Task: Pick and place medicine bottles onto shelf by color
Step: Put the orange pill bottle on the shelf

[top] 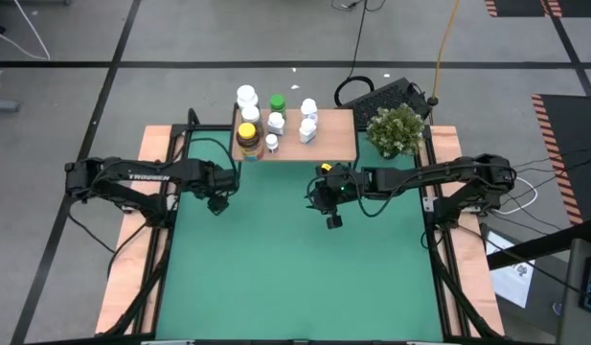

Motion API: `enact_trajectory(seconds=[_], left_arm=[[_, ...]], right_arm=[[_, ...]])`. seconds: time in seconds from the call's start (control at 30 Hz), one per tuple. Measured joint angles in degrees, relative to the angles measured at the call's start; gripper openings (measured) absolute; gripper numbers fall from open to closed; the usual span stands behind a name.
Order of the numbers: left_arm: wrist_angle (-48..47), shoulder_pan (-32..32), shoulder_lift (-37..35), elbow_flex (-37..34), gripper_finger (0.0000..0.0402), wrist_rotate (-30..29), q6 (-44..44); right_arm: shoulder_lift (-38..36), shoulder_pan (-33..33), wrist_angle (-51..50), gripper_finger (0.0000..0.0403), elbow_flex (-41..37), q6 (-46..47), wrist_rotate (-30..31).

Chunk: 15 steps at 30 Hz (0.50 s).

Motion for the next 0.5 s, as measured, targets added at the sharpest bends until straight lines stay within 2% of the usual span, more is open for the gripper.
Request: enact_trajectory(seconds=[0.5], left_arm=[[0.0, 6.8, 0.0, 0.0, 0.0390, 3.4, 2.5]], right_arm=[[0.0, 0.0, 0.0, 0.0121, 0.0, 0.1, 0.0]])
